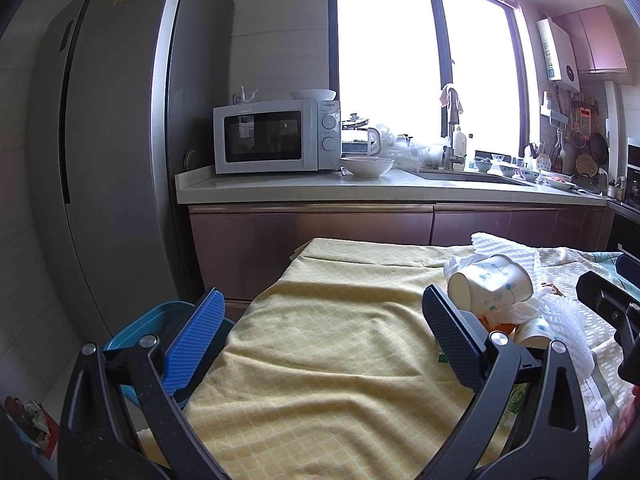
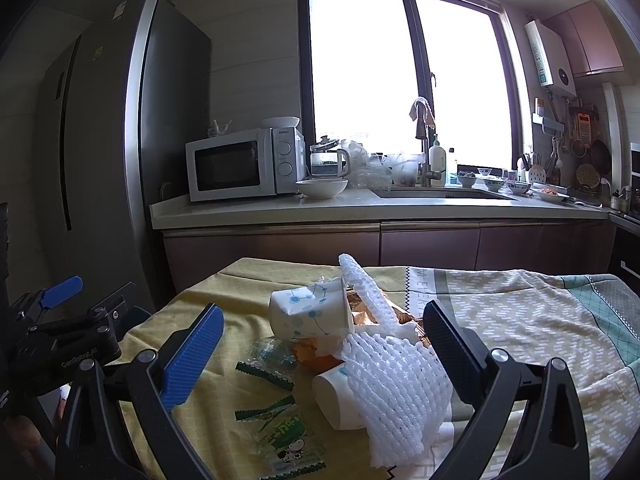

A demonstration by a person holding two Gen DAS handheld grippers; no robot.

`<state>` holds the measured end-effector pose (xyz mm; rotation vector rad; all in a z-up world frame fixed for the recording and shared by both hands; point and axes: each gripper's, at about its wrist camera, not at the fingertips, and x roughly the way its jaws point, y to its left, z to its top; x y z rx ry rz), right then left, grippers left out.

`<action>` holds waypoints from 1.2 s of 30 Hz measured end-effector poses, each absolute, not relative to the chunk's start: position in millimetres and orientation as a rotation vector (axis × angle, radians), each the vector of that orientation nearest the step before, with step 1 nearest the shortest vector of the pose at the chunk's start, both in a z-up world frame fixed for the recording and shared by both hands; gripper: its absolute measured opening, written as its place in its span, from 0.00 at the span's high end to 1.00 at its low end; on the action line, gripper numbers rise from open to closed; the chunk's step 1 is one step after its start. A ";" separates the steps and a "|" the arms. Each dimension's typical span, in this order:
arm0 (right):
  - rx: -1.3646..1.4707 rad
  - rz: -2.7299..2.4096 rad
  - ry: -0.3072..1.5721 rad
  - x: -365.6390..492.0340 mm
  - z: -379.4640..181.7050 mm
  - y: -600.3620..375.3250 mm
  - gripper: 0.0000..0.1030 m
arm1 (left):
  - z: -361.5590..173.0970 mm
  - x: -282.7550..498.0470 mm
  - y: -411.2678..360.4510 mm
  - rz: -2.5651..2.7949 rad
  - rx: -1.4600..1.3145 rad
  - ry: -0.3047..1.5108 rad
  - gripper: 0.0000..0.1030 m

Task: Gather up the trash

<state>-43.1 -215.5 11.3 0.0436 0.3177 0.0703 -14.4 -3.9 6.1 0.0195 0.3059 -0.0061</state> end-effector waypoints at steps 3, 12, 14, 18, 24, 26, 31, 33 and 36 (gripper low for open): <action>0.046 0.073 0.317 -42.4 10.8 -214.9 0.06 | 5.9 -13.3 -2.8 -0.006 0.020 0.307 0.05; 0.049 0.077 0.319 -41.0 8.1 -215.9 0.06 | 5.8 -14.1 -5.2 -0.009 0.021 0.309 0.05; 0.050 0.077 0.319 -41.1 8.1 -216.2 0.06 | 5.6 -14.3 -6.0 -0.008 0.022 0.309 0.05; 0.055 0.079 0.322 -41.0 6.1 -218.1 0.06 | 4.6 -14.3 -7.3 -0.009 0.023 0.313 0.05; 0.059 0.081 0.325 -42.7 5.6 -220.6 0.06 | 3.4 -14.1 -9.2 -0.011 0.025 0.316 0.05; 0.060 0.083 0.325 -43.6 5.5 -221.5 0.06 | 3.5 -14.4 -9.0 -0.012 0.023 0.317 0.05; 0.061 0.085 0.326 -43.1 6.2 -221.6 0.06 | 2.6 -13.7 -9.1 -0.013 0.024 0.321 0.05; 0.065 0.089 0.325 -42.6 5.9 -221.6 0.06 | 1.5 -12.9 -9.7 -0.014 0.024 0.325 0.05; 0.068 0.090 0.331 -41.6 5.2 -222.4 0.06 | 0.4 -12.6 -11.0 -0.016 0.026 0.329 0.05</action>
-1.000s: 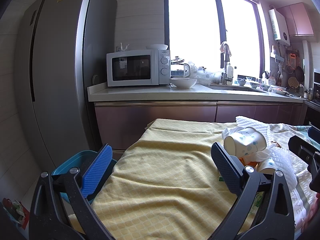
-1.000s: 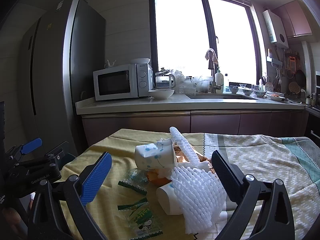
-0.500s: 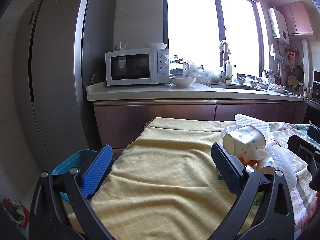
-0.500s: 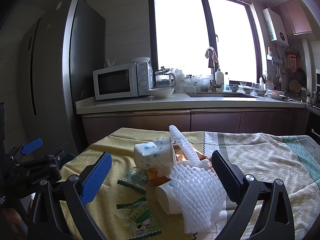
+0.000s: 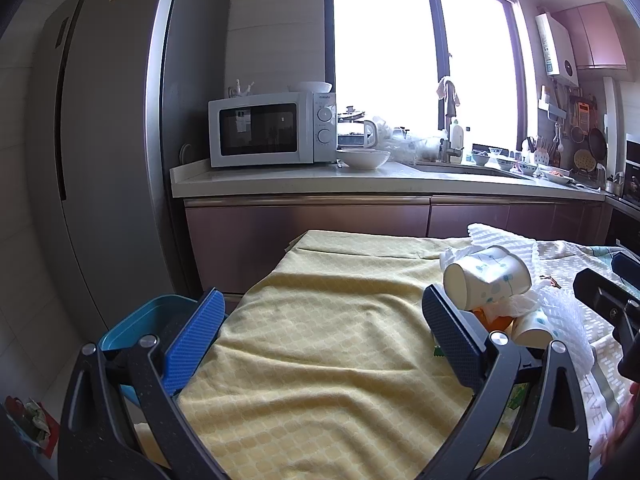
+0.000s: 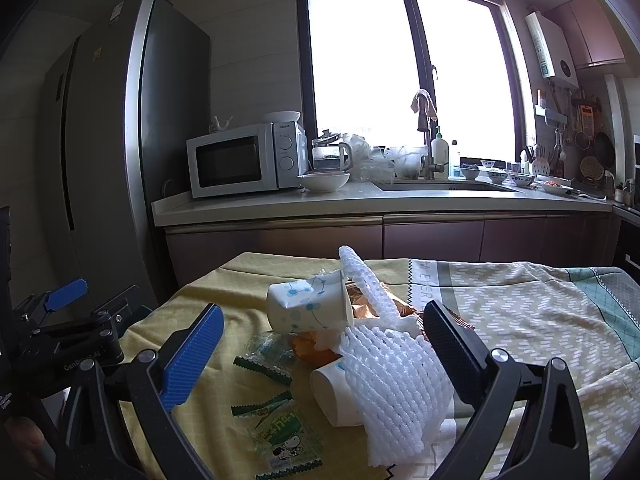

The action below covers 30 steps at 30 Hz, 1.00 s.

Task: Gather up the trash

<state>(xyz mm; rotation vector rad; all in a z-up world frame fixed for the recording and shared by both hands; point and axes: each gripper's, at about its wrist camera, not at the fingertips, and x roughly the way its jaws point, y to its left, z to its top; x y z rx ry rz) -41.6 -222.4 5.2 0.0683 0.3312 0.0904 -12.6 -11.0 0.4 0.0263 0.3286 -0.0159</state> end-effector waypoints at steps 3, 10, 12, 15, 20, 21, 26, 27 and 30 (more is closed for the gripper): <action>0.069 0.091 0.337 -40.5 4.9 -222.8 0.06 | -0.3 -12.1 -12.0 -0.020 0.029 0.335 0.05; 0.081 0.079 0.371 -35.6 -1.5 -236.6 0.06 | -7.9 -7.9 -21.2 -0.098 0.051 0.381 0.05; 0.086 0.069 0.391 -34.2 -5.5 -243.2 0.06 | -11.6 -8.3 -28.8 -0.142 0.071 0.392 0.05; 0.093 0.058 0.419 -32.5 -11.8 -252.6 0.06 | -18.5 -8.7 -43.0 -0.222 0.105 0.417 0.05; 0.111 0.067 0.477 -29.1 -24.6 -264.9 0.11 | -32.3 -7.9 -69.6 -0.376 0.152 0.460 0.06; 0.114 0.071 0.490 -28.0 -27.1 -266.7 0.12 | -36.2 -6.6 -75.0 -0.405 0.160 0.470 0.06; 0.103 0.089 0.548 -26.8 -40.2 -268.3 0.20 | -53.8 2.3 -97.1 -0.510 0.192 0.549 0.18; 0.098 0.093 0.555 -27.3 -42.5 -268.5 0.20 | -56.8 5.4 -100.6 -0.520 0.195 0.563 0.20; 0.093 0.107 0.577 -28.8 -47.8 -269.5 0.26 | -64.5 12.8 -108.8 -0.563 0.189 0.615 0.33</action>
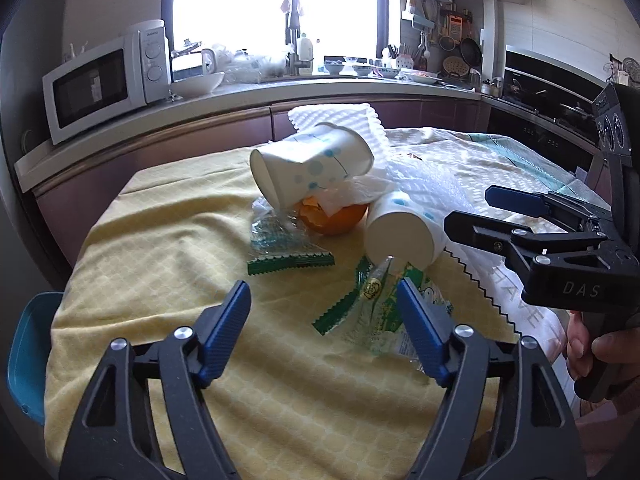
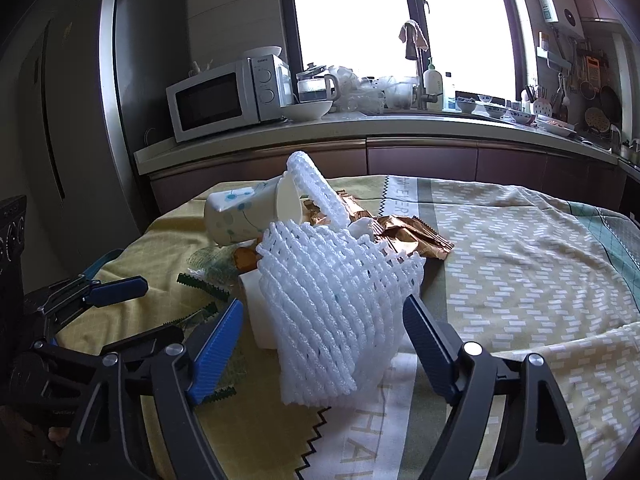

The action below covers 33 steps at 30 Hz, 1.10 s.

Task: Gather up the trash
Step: 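Grasp the white foam net with the right gripper while the left gripper grasps the clear wrapper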

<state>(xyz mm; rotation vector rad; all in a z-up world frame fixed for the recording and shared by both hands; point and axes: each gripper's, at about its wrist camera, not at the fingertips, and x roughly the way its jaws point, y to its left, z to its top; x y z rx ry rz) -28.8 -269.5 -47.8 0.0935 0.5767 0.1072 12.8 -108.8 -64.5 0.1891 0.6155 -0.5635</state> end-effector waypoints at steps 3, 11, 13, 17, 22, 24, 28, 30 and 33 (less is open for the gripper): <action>0.096 0.121 0.598 -29.3 -51.3 -271.1 0.33 | -69.7 18.7 -111.3 -0.601 0.177 0.667 0.45; 0.129 0.182 0.624 -33.1 -54.2 -278.9 0.78 | -76.6 25.5 -110.9 -0.644 0.140 0.729 0.90; 0.126 0.180 0.619 -34.7 -52.7 -279.3 0.83 | -75.1 23.6 -108.7 -0.643 0.135 0.726 0.97; 0.129 0.181 0.599 -39.8 -44.7 -281.9 0.87 | -68.1 16.3 -100.0 -0.637 0.121 0.705 0.99; 0.124 0.202 0.562 -47.5 -26.3 -278.9 0.87 | -55.2 7.8 -87.0 -0.633 0.108 0.663 0.99; 0.112 0.210 0.546 -49.7 -18.2 -276.1 0.87 | -51.1 5.3 -82.4 -0.636 0.104 0.652 0.99; 0.101 0.225 0.527 -51.3 -8.4 -270.1 0.87 | -55.7 10.3 -81.3 -0.702 0.085 0.702 0.63; 0.105 0.232 0.526 -50.9 -7.1 -267.6 0.87 | -62.7 11.1 -87.7 -0.689 0.112 0.699 0.54; 0.103 0.237 0.531 -49.1 -7.2 -263.3 0.87 | -71.1 18.9 -95.1 -0.713 0.108 0.735 0.59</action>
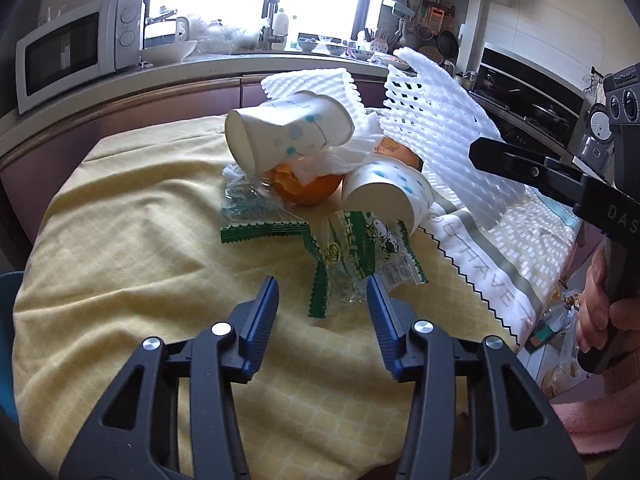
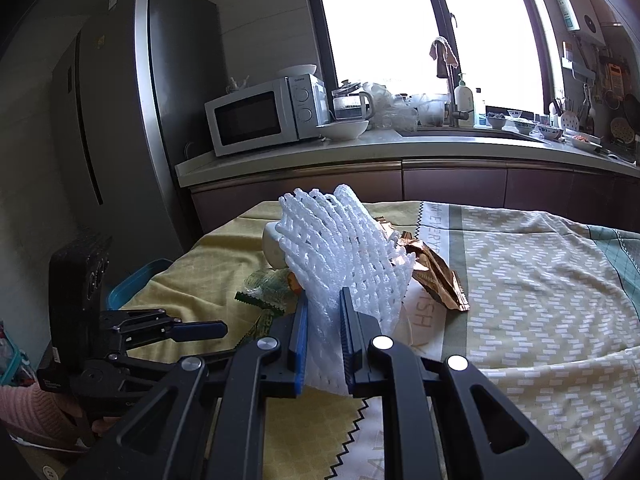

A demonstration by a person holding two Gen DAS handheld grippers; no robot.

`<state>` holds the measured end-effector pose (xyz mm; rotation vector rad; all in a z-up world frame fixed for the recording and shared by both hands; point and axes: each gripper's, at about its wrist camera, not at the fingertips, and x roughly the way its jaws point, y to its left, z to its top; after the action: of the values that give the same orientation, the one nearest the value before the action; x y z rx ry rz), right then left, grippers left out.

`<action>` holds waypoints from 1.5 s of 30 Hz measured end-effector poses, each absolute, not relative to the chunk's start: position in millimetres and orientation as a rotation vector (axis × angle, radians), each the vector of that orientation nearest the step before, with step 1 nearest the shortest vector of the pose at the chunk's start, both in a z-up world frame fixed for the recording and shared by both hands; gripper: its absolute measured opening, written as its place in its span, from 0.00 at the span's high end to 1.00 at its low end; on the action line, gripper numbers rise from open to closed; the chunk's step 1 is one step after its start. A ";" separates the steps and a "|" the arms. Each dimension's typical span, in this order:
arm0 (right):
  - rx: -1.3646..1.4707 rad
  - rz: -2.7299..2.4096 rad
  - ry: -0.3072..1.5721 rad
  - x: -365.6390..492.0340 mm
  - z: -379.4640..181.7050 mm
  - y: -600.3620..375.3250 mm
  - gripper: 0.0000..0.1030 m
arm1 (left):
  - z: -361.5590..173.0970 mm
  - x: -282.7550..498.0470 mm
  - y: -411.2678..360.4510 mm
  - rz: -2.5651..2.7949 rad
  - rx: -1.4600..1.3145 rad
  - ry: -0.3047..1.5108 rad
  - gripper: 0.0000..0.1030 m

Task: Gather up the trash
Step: 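Grasp the white foam net with the right gripper while the left gripper grasps the clear wrapper, then carry the clear wrapper to the teal bin and open the left gripper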

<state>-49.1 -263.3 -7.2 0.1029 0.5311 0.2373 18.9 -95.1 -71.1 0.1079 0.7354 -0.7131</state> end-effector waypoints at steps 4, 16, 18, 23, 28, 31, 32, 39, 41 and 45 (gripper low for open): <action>0.096 0.240 0.527 -49.6 -4.9 -260.6 0.87 | -81.6 29.9 -98.7 -0.733 0.092 0.785 0.90; 0.064 0.353 0.484 -50.4 12.1 -228.3 0.87 | -49.2 6.8 -58.7 -0.683 0.058 0.667 0.97; 0.059 0.393 0.479 -47.3 15.1 -216.7 0.87 | -40.7 3.9 -43.8 -0.650 0.048 0.646 0.97; 0.033 0.501 0.481 -33.8 18.6 -180.8 0.87 | -25.1 0.2 10.7 -0.512 0.008 0.603 0.97; 0.004 0.633 0.496 -11.3 20.8 -135.4 0.87 | -19.6 4.8 78.8 -0.326 -0.035 0.590 0.97; -0.016 0.710 0.508 1.8 21.8 -101.9 0.87 | -20.8 9.9 122.5 -0.212 -0.072 0.596 0.97; -0.020 0.735 0.515 6.7 21.8 -90.3 0.87 | -21.9 11.0 136.3 -0.178 -0.081 0.598 0.97; -0.044 0.869 0.580 41.3 14.4 -7.3 0.87 | -38.3 29.1 211.9 0.008 -0.137 0.643 0.97; -0.046 0.897 0.601 54.5 12.2 7.8 0.87 | -44.6 36.3 224.7 0.043 -0.143 0.661 0.97; -0.074 0.935 0.641 75.1 5.8 43.9 0.87 | -59.0 49.1 242.8 0.085 -0.156 0.691 0.96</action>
<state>75.1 43.9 5.8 -0.0742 0.6411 0.9346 49.1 242.8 -59.0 -0.1560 0.6909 0.0853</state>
